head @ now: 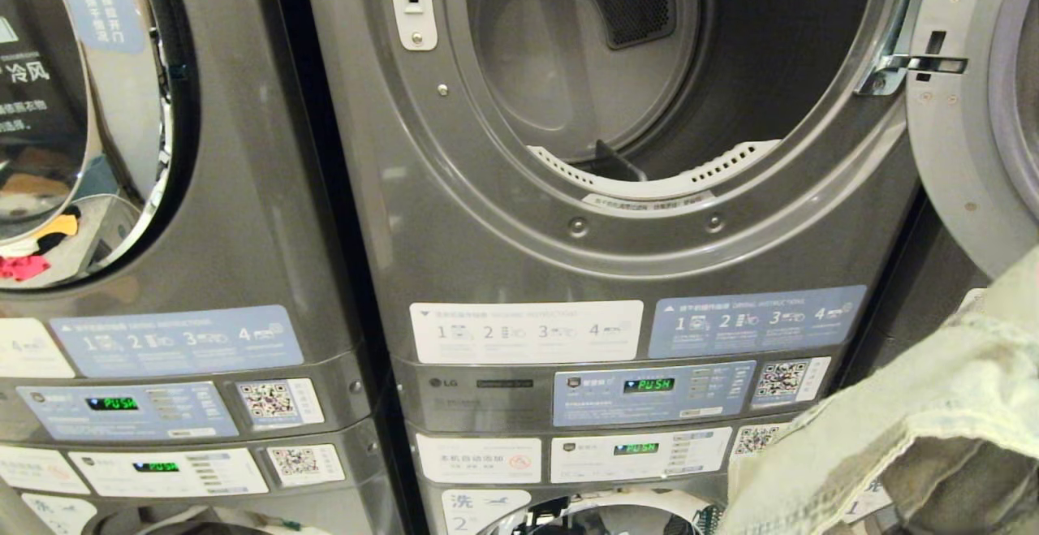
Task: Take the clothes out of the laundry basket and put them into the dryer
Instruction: Put the clothes in the dryer
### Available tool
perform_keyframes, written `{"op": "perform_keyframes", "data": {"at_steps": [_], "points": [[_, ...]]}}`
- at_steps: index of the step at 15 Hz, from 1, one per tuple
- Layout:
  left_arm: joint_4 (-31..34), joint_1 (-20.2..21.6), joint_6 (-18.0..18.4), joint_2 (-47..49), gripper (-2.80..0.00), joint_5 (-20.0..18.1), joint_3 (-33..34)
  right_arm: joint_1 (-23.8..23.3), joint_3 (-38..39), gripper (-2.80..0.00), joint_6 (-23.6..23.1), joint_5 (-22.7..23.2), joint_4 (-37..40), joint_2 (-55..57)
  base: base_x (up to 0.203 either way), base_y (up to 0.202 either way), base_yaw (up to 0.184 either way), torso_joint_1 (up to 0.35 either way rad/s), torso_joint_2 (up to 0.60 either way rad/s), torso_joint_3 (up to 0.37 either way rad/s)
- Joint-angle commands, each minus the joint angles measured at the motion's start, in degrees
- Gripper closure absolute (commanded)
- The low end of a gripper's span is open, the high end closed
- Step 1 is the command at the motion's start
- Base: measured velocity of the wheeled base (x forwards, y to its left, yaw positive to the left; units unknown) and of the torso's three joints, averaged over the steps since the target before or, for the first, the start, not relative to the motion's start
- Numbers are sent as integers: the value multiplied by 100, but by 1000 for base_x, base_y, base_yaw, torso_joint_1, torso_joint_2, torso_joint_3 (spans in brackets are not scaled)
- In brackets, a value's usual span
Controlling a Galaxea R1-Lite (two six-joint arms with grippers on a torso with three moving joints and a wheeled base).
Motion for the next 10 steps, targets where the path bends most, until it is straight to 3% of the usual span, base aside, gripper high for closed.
{"op": "perform_keyframes", "data": {"at_steps": [1,3,5,8,10], "points": [[0,1,0,-2,0,0,9,110,-829,0,97,6,-28,676,0,0,0,0,0,0],[0,1,0,-2,0,0,9,594,-1642,0,204,-58,-54,1292,0,0,0,0,0,0],[0,1,0,-2,0,0,9,1427,-2362,0,237,-333,-61,1813,0,0,0,0,0,0],[0,1,0,-2,0,0,9,2623,-3009,0,220,-1055,-68,2483,0,0,0,0,0,0],[0,1,0,-2,0,2,9,2985,-3374,0,196,-1689,-127,2963,0,0,0,0,0,0]]}}
